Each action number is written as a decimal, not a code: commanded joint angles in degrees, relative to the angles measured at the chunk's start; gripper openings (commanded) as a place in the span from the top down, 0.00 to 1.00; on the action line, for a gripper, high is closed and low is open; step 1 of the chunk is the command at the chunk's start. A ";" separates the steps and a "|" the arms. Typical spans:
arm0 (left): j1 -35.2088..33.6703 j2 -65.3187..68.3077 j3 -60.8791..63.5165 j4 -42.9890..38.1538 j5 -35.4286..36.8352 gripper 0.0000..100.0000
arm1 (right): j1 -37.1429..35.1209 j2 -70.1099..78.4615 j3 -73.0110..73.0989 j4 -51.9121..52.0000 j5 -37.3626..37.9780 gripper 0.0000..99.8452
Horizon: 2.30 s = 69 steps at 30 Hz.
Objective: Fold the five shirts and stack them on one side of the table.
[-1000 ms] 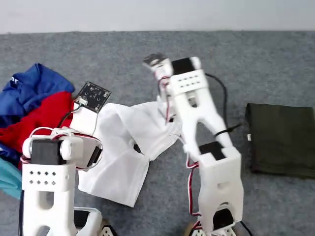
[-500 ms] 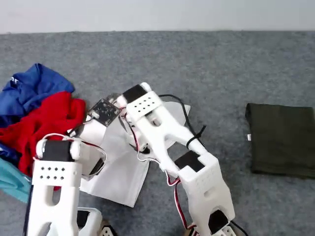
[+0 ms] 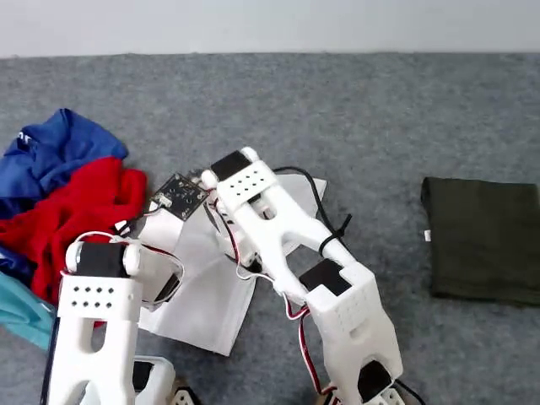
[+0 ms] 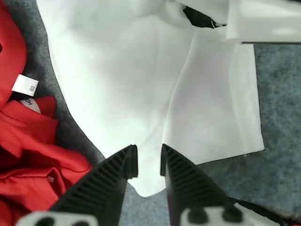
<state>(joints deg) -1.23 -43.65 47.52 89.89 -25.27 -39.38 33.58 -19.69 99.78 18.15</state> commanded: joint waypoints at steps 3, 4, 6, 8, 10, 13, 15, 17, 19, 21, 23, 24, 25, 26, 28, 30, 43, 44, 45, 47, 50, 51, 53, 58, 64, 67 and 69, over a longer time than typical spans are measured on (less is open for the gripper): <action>0.35 -0.88 0.04 -0.70 -0.35 0.91 | -0.57 1.54 1.58 -3.65 0.18 0.86; 0.35 -0.88 0.04 -0.70 -0.35 0.91 | -0.57 1.89 1.49 -4.18 -0.26 0.85; 0.35 -0.88 0.04 -0.70 -0.35 0.91 | -0.48 2.07 1.49 -4.97 -0.35 0.83; 0.35 -0.88 0.13 -0.70 -0.35 0.91 | -0.31 2.42 1.49 -5.67 -0.26 0.82; 0.35 -0.88 0.13 -0.70 -0.35 0.91 | -0.31 2.42 1.49 -6.46 -0.09 0.82; 0.35 -0.88 0.13 -0.79 -0.35 0.91 | -0.31 2.51 1.67 -9.71 -0.09 0.82; 0.35 -0.88 0.13 -0.79 -0.35 0.91 | -0.31 2.59 1.76 -11.12 -0.09 0.82; 0.35 -0.88 0.13 -0.79 -0.35 0.91 | -0.31 2.59 1.85 -11.47 0.00 0.82; 0.35 -0.88 0.13 -0.79 -0.35 0.91 | 0.04 3.30 2.20 -11.65 0.00 0.85; 0.35 -0.88 0.13 -0.79 -0.35 0.91 | 0.84 4.88 2.37 -11.74 0.00 0.91; 0.35 -0.88 0.13 -0.79 -0.35 0.91 | 2.51 6.90 2.37 -11.65 0.00 0.99; 0.35 -0.88 0.13 -0.70 -0.35 0.91 | 3.38 7.69 2.29 -11.47 -0.09 0.99; 0.35 -0.88 0.13 -0.70 -0.35 0.91 | 4.53 8.04 2.11 -11.03 0.00 0.98; 0.35 -0.88 0.13 -0.70 -0.35 0.91 | 5.58 7.87 2.11 -10.59 0.00 0.98; 0.35 -0.88 0.13 -0.70 -0.35 0.91 | 7.60 6.11 2.02 -9.36 0.09 0.99; 0.35 -0.88 0.13 -0.62 -0.44 0.91 | 9.54 2.42 2.02 -8.04 0.09 0.99; 21.98 -0.44 7.08 -6.59 -0.53 0.90 | 23.25 -24.31 2.37 -4.18 0.09 0.99; 23.12 -0.44 8.92 -8.26 -0.53 0.90 | 24.31 -24.31 2.46 -3.91 0.09 0.99; 23.82 -0.44 10.68 -9.93 -0.53 0.90 | 25.19 -24.31 2.46 -3.47 0.00 0.99; 24.09 -0.44 13.67 -12.40 -0.53 0.90 | 26.33 -24.40 2.46 -2.95 0.00 0.99; 23.91 -0.35 17.98 -15.91 -0.44 0.89 | 27.12 -24.75 2.46 -2.95 -0.09 0.99; 23.82 -0.35 19.38 -17.32 -0.26 0.88 | 27.12 -24.57 2.46 -2.95 -0.18 0.99; 23.91 -0.35 21.67 -20.13 1.76 0.87 | 26.77 -24.40 2.46 -2.95 -0.26 0.99; 24.18 -0.35 22.37 -26.37 9.49 0.83 | 26.68 -24.40 2.46 -3.03 -0.35 0.99; 24.26 -0.35 24.40 -27.34 9.58 0.80 | 26.77 -24.40 2.46 -3.03 -0.35 0.99; 24.26 -0.35 24.75 -26.64 6.24 0.80 | 26.77 -24.40 2.46 -3.03 -0.35 0.99; 24.26 -0.35 25.63 -26.02 3.69 0.80 | 26.77 -24.40 2.46 -3.12 -0.35 0.99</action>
<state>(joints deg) 22.68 -43.65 72.84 63.34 -18.42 -13.10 12.48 -16.97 96.26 18.07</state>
